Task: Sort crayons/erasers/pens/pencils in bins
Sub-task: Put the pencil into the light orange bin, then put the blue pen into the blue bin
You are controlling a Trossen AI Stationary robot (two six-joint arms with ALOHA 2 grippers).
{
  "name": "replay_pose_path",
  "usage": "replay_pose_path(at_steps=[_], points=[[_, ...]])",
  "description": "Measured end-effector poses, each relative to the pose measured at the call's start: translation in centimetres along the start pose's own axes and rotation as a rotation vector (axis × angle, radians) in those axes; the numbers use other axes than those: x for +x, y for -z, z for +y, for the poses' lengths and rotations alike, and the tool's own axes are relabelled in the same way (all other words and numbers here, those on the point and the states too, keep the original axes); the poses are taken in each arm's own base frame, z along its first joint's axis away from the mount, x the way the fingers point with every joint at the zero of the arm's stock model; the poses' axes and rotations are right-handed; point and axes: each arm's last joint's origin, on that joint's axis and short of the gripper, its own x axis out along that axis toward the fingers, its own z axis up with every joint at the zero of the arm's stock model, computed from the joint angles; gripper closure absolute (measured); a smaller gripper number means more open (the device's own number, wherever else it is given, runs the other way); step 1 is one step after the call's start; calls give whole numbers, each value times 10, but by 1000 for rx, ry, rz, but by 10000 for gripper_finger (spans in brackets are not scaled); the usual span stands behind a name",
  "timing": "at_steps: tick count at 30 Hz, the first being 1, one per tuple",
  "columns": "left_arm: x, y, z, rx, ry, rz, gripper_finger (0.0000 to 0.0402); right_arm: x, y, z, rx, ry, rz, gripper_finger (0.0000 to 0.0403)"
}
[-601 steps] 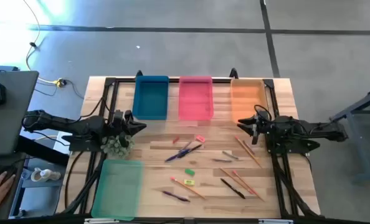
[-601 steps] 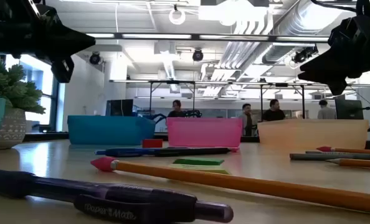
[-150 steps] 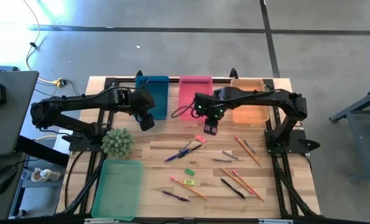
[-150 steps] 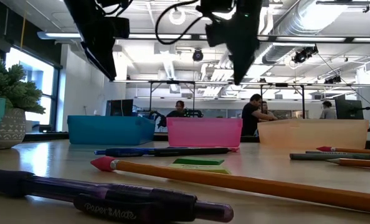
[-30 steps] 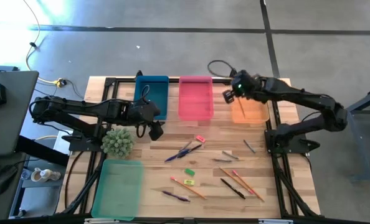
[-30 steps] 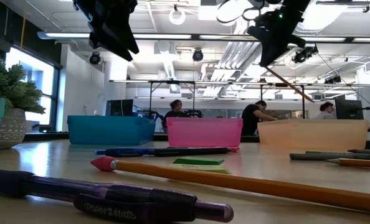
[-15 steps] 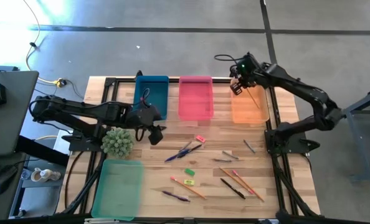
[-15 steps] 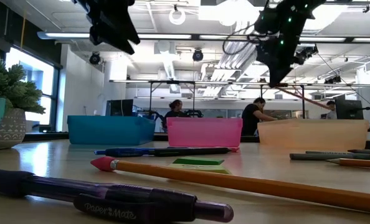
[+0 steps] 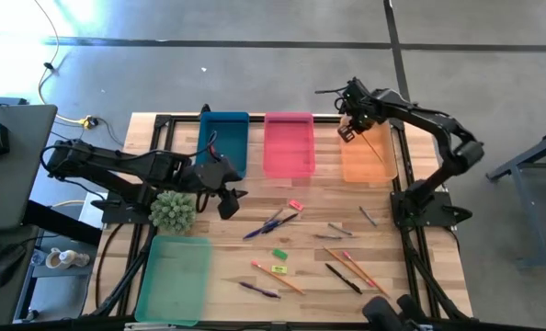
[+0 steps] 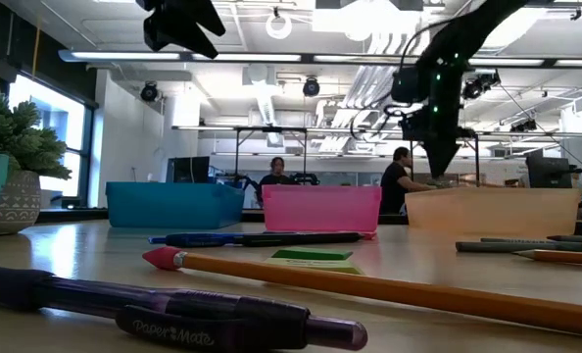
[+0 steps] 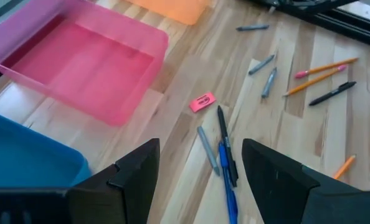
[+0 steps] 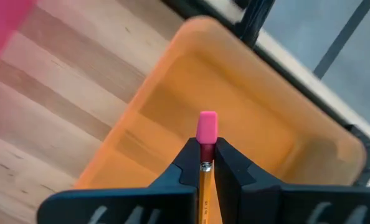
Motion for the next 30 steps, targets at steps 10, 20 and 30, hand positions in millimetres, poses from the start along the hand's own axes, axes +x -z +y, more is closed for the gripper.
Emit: replay_pose_path(at_steps=[10, 20, 30], points=[[21, 13, -19, -6, -6, 90, 186, 37, -6, 5, -22, -23, 107, 398], [57, 43, -52, -65, -28, 234, 186, 48, -7, 7, -64, -52, 125, 336], [88, 77, -75, -74, -76, 363, 186, 31, -18, 5, -80, -54, 117, 261]])
